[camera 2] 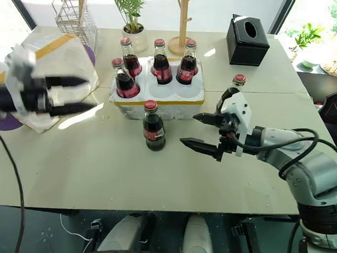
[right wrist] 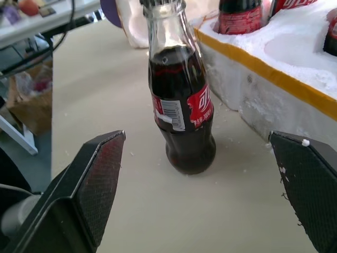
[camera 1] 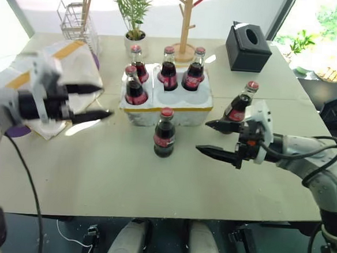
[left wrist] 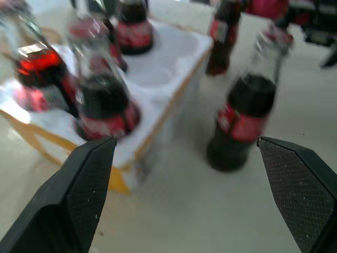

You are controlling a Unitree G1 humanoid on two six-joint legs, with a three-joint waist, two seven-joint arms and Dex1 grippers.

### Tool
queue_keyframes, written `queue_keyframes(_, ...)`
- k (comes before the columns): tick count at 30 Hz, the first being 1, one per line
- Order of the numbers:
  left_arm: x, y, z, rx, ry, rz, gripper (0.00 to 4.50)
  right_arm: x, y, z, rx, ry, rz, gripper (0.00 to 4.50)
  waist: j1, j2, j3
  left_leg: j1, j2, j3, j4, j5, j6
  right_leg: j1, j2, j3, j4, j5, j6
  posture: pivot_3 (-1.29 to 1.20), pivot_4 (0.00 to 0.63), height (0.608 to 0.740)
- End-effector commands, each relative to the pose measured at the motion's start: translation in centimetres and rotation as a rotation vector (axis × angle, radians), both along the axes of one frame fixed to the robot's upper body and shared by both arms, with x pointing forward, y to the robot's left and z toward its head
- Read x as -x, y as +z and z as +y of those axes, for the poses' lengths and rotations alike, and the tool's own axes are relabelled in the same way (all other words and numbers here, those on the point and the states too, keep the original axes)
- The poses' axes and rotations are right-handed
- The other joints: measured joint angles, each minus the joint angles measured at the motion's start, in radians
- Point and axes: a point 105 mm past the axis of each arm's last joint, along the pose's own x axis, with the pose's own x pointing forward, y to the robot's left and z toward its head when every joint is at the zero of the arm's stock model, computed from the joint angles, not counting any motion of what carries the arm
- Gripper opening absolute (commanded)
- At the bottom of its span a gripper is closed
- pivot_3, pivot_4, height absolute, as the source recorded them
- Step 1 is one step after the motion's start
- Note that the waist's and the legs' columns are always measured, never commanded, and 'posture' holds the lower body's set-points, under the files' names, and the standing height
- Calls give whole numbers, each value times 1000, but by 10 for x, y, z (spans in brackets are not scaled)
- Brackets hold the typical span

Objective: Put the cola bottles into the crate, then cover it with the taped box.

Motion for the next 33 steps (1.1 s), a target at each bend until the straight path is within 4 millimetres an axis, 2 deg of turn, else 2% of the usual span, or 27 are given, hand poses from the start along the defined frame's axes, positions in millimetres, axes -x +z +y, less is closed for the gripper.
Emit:
queue_keyframes(1, 12, 9, -9, -20, -47, -64, 4484, -5, -5, 15, 4, 59, -48, 4500, 7, 0, 0, 0, 0, -1, 0, 0, 0, 0, 0, 0, 0, 0, 0, 0, 150, 740)
queue_keyframes(5, 13, 1, -20, -23, -61, -76, 4484, -15, -10, 37, -41, 92, -25, 4500, 15, 0, 0, 1, 1, -1, 0, -1, 3, 0, 2, 0, 0, 2, -3, 0, 150, 740)
queue_keyframes(9, 19, -6, -30, -25, -96, -67, 4484, -24, -13, 51, -90, 100, 22, 4500, 16, 0, 0, 1, 2, -1, -1, 1, -2, 0, 3, 0, 0, 2, -3, 0, 150, 740)
queue_keyframes(20, 19, -7, -34, -11, -104, -59, 4484, -36, -18, 84, -169, 99, 94, 4500, 13, 0, 0, 1, 2, -1, -1, 1, -2, -1, 4, 1, 0, 2, -3, 0, 150, 740)
queue_keyframes(25, 12, -5, -35, -1, -93, -72, 4484, -38, -35, 97, -104, 78, 82, 4500, 13, 1, 0, 1, 2, -1, -2, 1, -2, -2, 4, 1, 1, 2, -3, 0, 150, 740)
queue_keyframes(27, 10, -4, -35, 3, -88, -78, 4484, -37, -34, 99, -105, 80, 71, 4500, 12, 1, 0, 1, 2, -1, -2, 2, -3, -2, 4, 1, 1, 2, -3, 0, 150, 740)
queue_keyframes(30, 7, 1, -35, 29, -74, -84, 4500, -31, -10, 94, -161, 101, 41, 3677, 10, 1, 0, 1, 2, -1, -2, 2, -3, -2, 4, 1, 1, 2, -3, 0, 150, 740)
queue_keyframes(32, 6, 3, -34, 44, -67, -83, 4500, -26, 12, 88, -207, 119, 18, 2847, 8, 1, 0, 0, 2, -1, -2, 2, -3, -3, 5, 1, 1, 2, -3, 0, 150, 740)
queue_keyframes(33, 6, 4, -34, 47, -65, -83, 4500, -24, 24, 84, -229, 131, 9, 2847, 7, 1, 1, 0, 2, -1, -2, 2, -3, -3, 4, 1, 1, 2, -3, 0, 150, 740)
